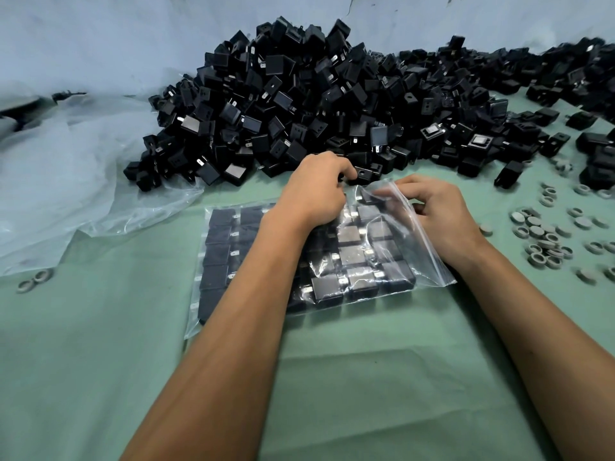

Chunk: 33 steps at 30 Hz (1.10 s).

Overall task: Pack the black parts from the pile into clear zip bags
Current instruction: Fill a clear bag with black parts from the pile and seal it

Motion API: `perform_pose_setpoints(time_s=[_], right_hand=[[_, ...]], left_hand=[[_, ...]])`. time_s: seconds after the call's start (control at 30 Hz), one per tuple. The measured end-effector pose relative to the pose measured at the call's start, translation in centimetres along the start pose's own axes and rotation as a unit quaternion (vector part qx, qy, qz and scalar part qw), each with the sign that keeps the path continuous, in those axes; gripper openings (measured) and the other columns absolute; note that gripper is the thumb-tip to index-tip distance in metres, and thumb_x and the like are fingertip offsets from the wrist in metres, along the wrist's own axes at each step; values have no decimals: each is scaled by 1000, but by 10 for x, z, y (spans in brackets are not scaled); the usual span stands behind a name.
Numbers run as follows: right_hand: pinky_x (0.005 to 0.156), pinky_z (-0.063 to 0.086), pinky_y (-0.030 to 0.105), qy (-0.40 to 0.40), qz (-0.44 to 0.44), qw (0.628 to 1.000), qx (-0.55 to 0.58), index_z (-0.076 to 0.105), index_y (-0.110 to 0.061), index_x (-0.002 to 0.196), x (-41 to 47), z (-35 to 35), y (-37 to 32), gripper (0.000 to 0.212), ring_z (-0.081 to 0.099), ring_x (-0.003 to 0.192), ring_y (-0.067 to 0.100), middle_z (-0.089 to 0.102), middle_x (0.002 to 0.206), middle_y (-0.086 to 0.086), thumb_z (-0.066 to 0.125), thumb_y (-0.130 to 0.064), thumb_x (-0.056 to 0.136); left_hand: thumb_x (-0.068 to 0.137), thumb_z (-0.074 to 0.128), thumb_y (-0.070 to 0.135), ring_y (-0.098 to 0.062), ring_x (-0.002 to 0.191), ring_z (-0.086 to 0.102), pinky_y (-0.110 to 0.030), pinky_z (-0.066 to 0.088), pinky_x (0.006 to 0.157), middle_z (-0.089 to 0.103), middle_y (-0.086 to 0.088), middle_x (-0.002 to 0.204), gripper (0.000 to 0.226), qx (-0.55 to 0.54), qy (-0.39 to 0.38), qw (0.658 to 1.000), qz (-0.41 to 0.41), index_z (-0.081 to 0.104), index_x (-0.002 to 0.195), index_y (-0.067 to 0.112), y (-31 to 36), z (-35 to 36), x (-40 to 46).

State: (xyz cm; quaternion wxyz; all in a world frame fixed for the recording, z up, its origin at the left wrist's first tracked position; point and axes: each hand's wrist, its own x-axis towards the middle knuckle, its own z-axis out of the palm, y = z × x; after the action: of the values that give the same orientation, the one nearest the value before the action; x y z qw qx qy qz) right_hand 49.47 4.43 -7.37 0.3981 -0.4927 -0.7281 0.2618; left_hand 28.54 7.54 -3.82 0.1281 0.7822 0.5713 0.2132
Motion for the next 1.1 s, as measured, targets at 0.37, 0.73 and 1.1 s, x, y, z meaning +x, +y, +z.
perform_pose_setpoints(time_s=[0.37, 0.73, 1.1], right_hand=[[87, 58, 46, 27, 139, 967, 214, 83, -12, 100, 7, 16, 2, 11, 70, 99, 32, 75, 105, 12, 77, -18, 92], [88, 58, 31, -2, 52, 991, 127, 82, -14, 106, -1, 8, -8, 24, 72, 96, 11, 77, 105, 1, 83, -26, 85], [73, 52, 18, 153, 14, 981, -122, 80, -20, 94, 28, 7, -45, 33, 64, 74, 0, 74, 87, -9, 56, 1, 88]], left_hand=[[95, 63, 8, -15, 93, 67, -39, 57, 91, 71, 3, 99, 20, -53, -3, 998, -41, 75, 103, 22, -5, -4, 0], [105, 50, 19, -28, 130, 37, -39, 38, 111, 41, -7, 140, 36, -6, 35, 997, -65, 57, 139, 25, -13, 7, 1], [100, 49, 5, -26, 127, 39, -30, 36, 95, 45, 2, 139, 34, -3, 49, 995, -81, 65, 124, 23, -28, -11, 5]])
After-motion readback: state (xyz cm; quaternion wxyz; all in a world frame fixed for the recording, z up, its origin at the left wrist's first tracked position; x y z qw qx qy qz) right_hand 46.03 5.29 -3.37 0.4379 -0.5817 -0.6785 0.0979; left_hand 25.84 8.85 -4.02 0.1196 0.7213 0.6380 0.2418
